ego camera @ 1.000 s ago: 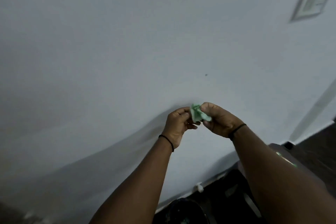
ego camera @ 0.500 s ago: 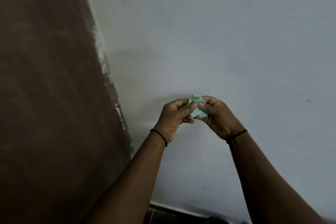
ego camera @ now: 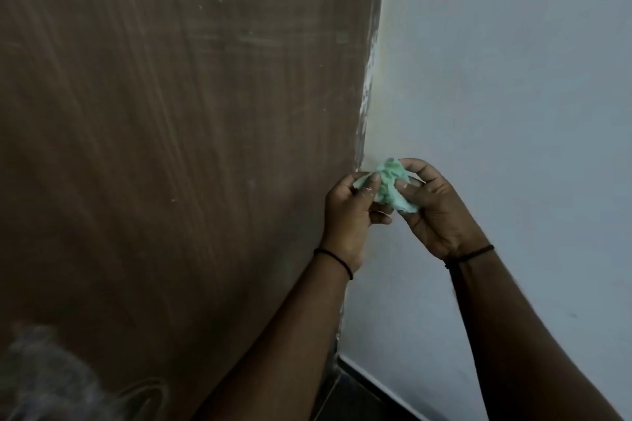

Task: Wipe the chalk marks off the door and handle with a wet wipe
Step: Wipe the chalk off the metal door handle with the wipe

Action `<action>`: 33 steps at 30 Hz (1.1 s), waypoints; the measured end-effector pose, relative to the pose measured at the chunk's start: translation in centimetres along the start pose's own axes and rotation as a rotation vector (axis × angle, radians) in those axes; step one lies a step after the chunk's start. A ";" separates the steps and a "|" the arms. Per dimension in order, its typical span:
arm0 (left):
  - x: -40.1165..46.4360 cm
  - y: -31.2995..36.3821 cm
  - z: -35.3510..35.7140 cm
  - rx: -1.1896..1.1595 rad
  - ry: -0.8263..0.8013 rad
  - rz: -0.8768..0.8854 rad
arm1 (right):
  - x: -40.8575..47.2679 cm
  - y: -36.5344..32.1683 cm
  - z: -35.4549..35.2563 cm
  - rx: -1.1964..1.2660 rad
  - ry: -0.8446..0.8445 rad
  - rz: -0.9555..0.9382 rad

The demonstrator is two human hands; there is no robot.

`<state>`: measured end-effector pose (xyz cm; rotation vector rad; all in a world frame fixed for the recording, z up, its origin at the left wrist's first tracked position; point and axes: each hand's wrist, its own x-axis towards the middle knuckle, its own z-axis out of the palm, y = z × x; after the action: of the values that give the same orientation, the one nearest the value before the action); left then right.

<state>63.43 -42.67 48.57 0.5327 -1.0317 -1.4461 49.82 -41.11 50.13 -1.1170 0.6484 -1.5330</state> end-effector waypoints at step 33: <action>-29.0 19.6 -13.9 0.713 0.879 0.606 | -11.2 9.5 30.7 0.116 -0.893 -0.015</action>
<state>90.56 -16.67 50.72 1.1165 -0.8326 -0.1908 81.30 -28.27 51.11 -1.5442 -0.0611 -0.9105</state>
